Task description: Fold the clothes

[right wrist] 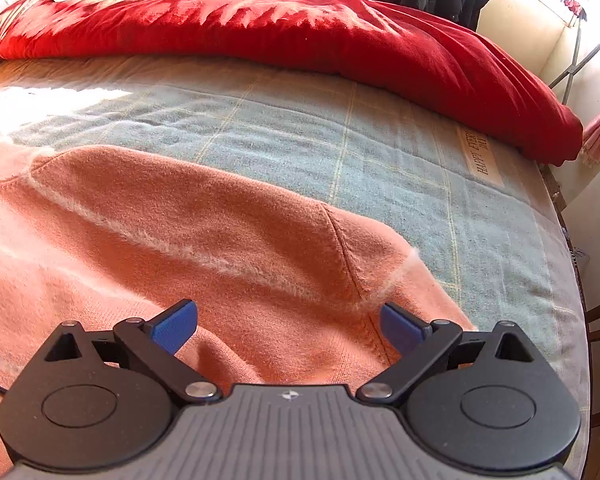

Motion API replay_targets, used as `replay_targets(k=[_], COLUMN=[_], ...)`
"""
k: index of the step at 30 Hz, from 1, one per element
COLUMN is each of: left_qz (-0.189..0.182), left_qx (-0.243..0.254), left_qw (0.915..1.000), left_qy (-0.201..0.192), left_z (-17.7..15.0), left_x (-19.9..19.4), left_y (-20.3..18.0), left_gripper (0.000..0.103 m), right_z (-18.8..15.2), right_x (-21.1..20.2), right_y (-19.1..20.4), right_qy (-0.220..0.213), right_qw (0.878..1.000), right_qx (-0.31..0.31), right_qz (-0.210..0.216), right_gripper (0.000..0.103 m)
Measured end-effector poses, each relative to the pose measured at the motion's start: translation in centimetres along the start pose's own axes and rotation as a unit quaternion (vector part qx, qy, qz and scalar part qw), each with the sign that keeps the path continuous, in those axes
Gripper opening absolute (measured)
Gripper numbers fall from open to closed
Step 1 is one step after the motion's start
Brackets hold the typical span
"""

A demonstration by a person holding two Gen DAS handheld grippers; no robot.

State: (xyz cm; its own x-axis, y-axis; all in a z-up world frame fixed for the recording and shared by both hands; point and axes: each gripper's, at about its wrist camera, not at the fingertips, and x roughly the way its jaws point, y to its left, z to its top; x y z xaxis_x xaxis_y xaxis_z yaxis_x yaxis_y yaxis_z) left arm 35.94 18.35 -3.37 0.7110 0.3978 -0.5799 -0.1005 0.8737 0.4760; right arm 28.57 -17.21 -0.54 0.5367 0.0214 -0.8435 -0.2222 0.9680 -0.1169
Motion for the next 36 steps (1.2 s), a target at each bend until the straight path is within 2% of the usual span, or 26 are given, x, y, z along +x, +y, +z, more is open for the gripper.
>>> replay_targets(k=[2,5,7,12,13,17,19,21,24,26,28,30,31,34,36], left_qz=[-0.012,-0.009,-0.009,-0.038,-0.030,0.007,0.046,0.079,0.147,0.168,0.192,0.196,0.187,0.144,0.136], left_qx=[0.014,0.016,-0.023,-0.134,-0.134,-0.124,-0.090,-0.063,0.003,0.032,0.080,0.119,0.123,0.094,0.068], left_qw=[0.9998,0.9998,0.9991,0.9860,0.9860,0.9867,0.9900,0.9898,0.9861,0.9839,0.9779,0.9733,0.9745,0.9851,0.9876], left_qy=[0.000,0.005,0.036,0.092,0.095,0.105,0.098,0.100,0.078,0.053,0.020,-0.012,-0.016,0.010,0.039], left_z=[-0.7,-1.9,-2.8,-5.8,-6.3,-8.0,-7.9,-7.7,-7.1,-6.3,-5.6,-4.9,-4.8,-5.3,-6.5], left_x=[-0.3,-0.7,-0.3,-0.7,-0.8,-1.0,-0.8,-0.3,-0.2,-0.7,-1.5,-2.1,-2.2,-1.3,-0.2], left_y=[-0.7,-1.1,-0.6,0.1,-0.1,-1.0,-0.5,0.6,3.1,4.7,4.5,3.2,2.6,1.2,0.8], left_gripper=[0.084,0.084,0.084,0.084,0.084,0.085,0.086,0.085,0.085,0.086,0.087,0.087,0.087,0.087,0.087], right_z=[-0.1,-0.1,0.1,0.4,0.5,0.7,0.8,0.9,1.0,1.0,0.8,0.7,0.6,0.5,0.5], right_x=[0.3,0.6,0.7,1.0,1.1,1.3,1.3,1.2,1.2,1.2,1.4,1.6,1.8,1.8,1.6], right_y=[0.5,1.4,1.8,2.5,2.7,3.4,3.8,3.8,3.3,2.7,2.4,2.2,2.2,2.7,3.0], right_qy=[0.005,0.009,0.010,0.014,0.016,0.018,0.018,0.016,0.016,0.017,0.019,0.024,0.026,0.027,0.024], right_qw=[1.000,1.000,1.000,1.000,1.000,0.999,0.999,0.999,0.999,0.999,0.999,0.999,0.999,0.999,0.999], right_qx=[0.000,-0.005,-0.007,-0.007,-0.006,-0.017,-0.025,-0.032,-0.032,-0.023,-0.014,-0.004,0.001,0.004,-0.010], right_qz=[0.006,0.011,0.014,0.019,0.022,0.026,0.027,0.025,0.021,0.021,0.021,0.026,0.029,0.039,0.039], right_gripper=[0.100,0.100,0.100,0.100,0.100,0.100,0.100,0.100,0.100,0.100,0.100,0.100,0.100,0.100,0.100])
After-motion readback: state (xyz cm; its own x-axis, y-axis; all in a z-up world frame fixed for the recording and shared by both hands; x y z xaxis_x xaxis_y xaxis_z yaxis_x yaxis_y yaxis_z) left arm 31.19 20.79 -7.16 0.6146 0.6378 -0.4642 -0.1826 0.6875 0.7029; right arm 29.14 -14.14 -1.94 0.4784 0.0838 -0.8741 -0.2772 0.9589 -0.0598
